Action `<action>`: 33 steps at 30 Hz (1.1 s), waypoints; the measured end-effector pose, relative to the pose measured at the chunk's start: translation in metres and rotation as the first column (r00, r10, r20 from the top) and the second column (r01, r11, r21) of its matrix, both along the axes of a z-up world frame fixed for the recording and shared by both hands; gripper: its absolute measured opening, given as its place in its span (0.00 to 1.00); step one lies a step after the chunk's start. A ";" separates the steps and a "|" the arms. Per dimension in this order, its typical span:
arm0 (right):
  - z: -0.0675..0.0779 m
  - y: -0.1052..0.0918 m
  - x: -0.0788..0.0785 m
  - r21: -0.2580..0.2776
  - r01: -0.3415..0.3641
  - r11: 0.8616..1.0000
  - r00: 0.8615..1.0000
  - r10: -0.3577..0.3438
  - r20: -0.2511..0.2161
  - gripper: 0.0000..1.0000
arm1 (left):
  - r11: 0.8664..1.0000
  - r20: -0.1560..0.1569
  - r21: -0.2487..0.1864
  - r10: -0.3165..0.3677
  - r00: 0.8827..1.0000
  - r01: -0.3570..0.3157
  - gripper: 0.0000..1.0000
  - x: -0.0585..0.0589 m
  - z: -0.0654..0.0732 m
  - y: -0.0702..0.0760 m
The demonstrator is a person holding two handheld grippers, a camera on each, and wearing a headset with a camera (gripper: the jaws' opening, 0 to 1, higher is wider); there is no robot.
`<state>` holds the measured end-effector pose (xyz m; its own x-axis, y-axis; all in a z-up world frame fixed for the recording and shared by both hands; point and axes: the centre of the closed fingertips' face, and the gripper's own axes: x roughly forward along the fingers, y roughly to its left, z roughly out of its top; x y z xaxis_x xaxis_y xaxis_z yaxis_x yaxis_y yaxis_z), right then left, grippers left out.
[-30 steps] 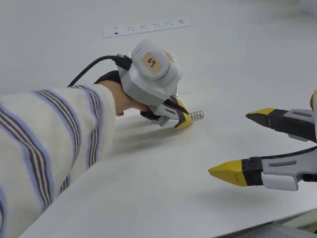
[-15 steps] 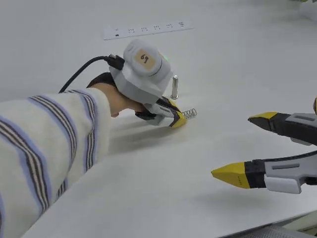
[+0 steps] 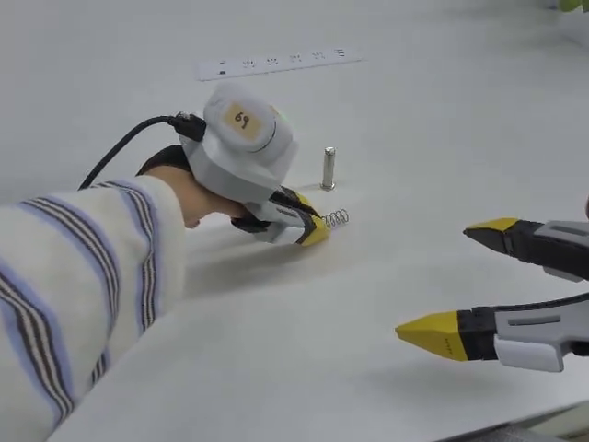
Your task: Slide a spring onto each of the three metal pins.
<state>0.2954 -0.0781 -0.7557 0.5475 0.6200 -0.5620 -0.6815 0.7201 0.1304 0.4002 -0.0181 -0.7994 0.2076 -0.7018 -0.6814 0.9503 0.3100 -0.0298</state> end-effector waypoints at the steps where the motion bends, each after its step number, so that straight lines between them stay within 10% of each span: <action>1: 0.000 0.000 0.000 -0.001 -0.001 1.000 1.000 0.001 0.001 0.84 | 1.000 0.021 0.014 -0.002 1.000 0.001 0.02 0.001 0.002 0.004; 8: 0.001 -0.001 0.002 -0.001 -0.001 1.000 1.000 0.001 0.004 0.84 | 1.000 0.028 0.021 -0.008 1.000 0.007 0.02 -0.006 0.014 0.022; 20: 0.002 0.001 0.002 0.001 -0.007 1.000 1.000 0.007 0.009 0.83 | 0.998 -0.044 0.048 -0.044 0.998 0.046 0.02 -0.046 0.025 0.068; 33: 0.003 0.005 0.003 -0.012 -0.041 0.999 0.999 0.041 0.007 0.82 | 0.996 -0.049 0.084 0.041 0.998 -0.037 0.02 -0.073 0.027 0.114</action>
<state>0.2984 -0.0735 -0.7529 0.5259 0.6353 -0.5656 -0.7118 0.6927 0.1164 0.3274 0.0958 -0.7723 0.1970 -0.6345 -0.7474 0.9354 0.3500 -0.0505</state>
